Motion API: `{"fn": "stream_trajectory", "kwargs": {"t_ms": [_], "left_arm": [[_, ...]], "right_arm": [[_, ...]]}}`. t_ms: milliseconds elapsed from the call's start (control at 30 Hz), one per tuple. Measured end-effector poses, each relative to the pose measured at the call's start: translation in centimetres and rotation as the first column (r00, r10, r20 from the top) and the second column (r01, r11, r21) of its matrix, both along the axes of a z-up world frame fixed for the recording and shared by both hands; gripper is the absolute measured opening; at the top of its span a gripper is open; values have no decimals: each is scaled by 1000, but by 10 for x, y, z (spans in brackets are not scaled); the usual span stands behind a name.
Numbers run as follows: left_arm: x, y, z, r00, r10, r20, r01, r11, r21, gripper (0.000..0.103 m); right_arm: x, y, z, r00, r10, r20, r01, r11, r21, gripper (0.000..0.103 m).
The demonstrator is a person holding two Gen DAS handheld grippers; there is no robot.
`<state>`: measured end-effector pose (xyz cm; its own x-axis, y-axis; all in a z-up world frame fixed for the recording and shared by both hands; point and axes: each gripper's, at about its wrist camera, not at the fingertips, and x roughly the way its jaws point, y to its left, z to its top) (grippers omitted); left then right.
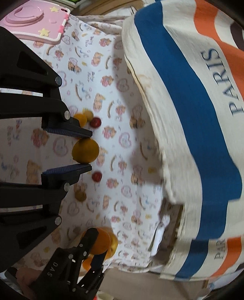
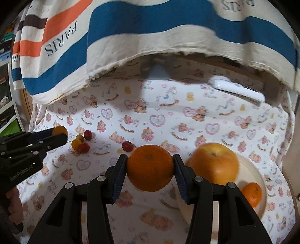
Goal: Organize fruits
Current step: 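Grasp a small yellow tomato with the left tool while the right tool carries the orange toward the plate, then lower the orange and yellow tomato onto the cream plate and open both tools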
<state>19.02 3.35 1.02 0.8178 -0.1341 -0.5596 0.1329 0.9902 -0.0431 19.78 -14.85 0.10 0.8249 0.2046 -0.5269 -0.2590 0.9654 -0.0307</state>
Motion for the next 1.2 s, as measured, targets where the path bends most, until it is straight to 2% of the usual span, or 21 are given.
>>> {"fn": "stream_trajectory", "kwargs": {"t_ms": [233,300,367,467,733,833,967,1200], "left_arm": [[-13,-36,-1,995,-99,-16,99,995,8,27],[-12,-46,-2,991,-127,-43,126,992,-21,27],[-12,-57,0,985,-165,-55,163,986,-37,27],[-13,-78,5,979,-201,-43,201,980,-5,27],[-4,-129,2,950,-295,-101,293,955,-34,27],[4,-146,-2,936,-325,-132,321,946,-55,27],[13,-161,-9,923,-347,-163,339,938,-77,27],[21,-172,-29,911,-357,-206,344,934,-97,27]], "right_arm": [[-20,-52,6,996,-85,-14,86,996,19,51],[-24,-68,5,992,-121,-23,122,993,11,51],[-30,-86,5,988,-153,-30,153,988,15,51],[-37,-107,5,981,-193,-28,193,981,19,51],[-39,-146,-10,960,-272,-71,275,960,45,51],[-37,-154,-17,958,-268,-98,274,960,53,51],[-36,-155,-18,959,-268,-89,272,962,35,51],[-32,-155,-24,958,-258,-124,264,964,37,51]]}}
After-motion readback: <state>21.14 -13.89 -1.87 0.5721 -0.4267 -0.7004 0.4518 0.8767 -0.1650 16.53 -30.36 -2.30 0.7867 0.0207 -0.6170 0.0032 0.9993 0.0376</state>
